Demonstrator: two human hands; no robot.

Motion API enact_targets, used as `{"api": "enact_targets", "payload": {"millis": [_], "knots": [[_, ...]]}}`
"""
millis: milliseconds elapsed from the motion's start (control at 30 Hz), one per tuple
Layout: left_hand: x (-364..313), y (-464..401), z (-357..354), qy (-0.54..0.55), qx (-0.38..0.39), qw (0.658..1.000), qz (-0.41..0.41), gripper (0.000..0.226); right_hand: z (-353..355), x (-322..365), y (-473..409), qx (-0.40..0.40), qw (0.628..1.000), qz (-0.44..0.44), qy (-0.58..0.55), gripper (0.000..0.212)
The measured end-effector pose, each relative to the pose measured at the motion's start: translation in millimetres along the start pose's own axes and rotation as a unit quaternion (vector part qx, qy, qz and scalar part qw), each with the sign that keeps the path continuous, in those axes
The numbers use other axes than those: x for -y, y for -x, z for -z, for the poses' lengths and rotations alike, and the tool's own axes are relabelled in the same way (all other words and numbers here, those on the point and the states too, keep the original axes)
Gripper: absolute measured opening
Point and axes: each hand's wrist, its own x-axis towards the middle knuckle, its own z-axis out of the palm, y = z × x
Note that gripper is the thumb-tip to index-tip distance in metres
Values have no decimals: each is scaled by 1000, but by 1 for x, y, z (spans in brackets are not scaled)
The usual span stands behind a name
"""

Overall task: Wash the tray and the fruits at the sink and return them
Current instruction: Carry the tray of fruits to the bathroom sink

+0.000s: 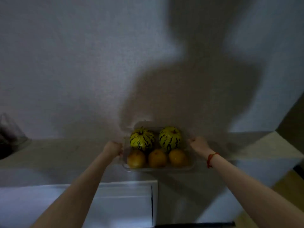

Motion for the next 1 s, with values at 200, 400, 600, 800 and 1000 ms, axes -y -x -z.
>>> {"api": "enact_targets", "payload": {"millis": [200, 400, 600, 800, 1000], "knots": [[6, 1, -3, 143, -3, 990, 22, 26, -12, -15, -7, -4, 989, -33, -141, 45], [4, 9, -5, 299, 38, 950, 75, 25, -24, -20, -10, 3, 967, -60, -249, 46], [6, 10, -10, 330, 25, 941, 77, 26, -33, -18, -8, -15, 955, -74, -288, 40], [10, 12, -14, 325, 21, 942, 84, 27, -38, -25, -3, -48, 947, -68, -311, 38], [10, 19, -22, 333, 47, 939, 75, 27, -32, -39, 10, -67, 925, -104, -360, 32]]}}
